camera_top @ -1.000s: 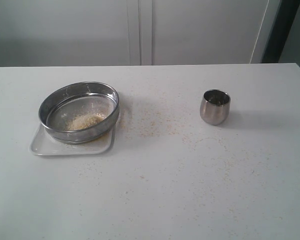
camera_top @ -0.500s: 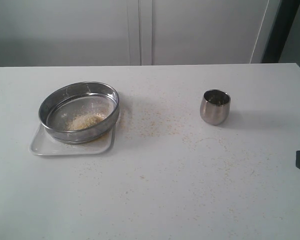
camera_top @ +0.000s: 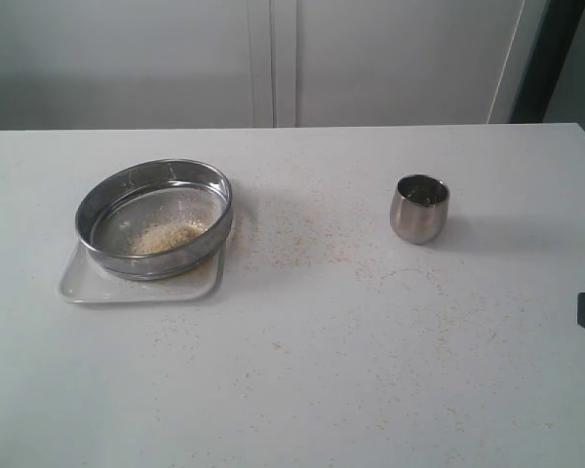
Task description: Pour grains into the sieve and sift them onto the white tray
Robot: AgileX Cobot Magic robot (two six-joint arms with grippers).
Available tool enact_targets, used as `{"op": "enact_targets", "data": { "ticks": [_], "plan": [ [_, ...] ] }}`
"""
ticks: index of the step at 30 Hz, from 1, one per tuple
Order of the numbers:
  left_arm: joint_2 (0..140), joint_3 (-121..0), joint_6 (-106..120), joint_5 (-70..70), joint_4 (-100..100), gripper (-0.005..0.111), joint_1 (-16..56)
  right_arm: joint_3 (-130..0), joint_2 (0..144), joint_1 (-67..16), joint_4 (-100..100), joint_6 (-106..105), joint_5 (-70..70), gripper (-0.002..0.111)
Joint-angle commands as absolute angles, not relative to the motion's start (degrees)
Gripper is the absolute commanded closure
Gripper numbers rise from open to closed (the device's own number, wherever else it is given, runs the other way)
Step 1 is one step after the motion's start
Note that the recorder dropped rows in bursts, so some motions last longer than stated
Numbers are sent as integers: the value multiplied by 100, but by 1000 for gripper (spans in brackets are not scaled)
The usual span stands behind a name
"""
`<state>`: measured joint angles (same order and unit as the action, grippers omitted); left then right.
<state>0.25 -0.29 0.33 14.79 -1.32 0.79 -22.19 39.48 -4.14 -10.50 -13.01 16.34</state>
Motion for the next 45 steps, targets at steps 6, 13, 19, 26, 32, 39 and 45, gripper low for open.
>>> {"op": "enact_targets", "data": {
  "ticks": [6, 13, 19, 26, 32, 39, 45],
  "plan": [
    [0, 0, 47, 1450, -125, 107, 60, -2250, 3948, -394, -1067, -1327, 1626, 108],
    [0, 0, 47, 1450, -136, 107, 60, -2250, 3948, -394, -1067, -1327, 1626, 108],
    [0, 0, 0, 1190, -190, 107, 60, -2250, 3948, -394, -1067, -1327, 1626, 108],
    [0, 0, 0, 467, -190, 107, 60, -2250, 3948, -394, -1067, -1327, 1626, 108],
    [0, 0, -892, 370, 486, 107, 60, -2250, 3948, -394, -1067, -1327, 1626, 108],
    [0, 0, -2403, -1372, 610, 107, 60, -2250, 3948, -394, -1067, -1327, 1636, 108],
    [0, -81, -1898, -2449, 594, 107, 60, -2250, 3948, -394, -1067, -1327, 1636, 108]
  ]
}}
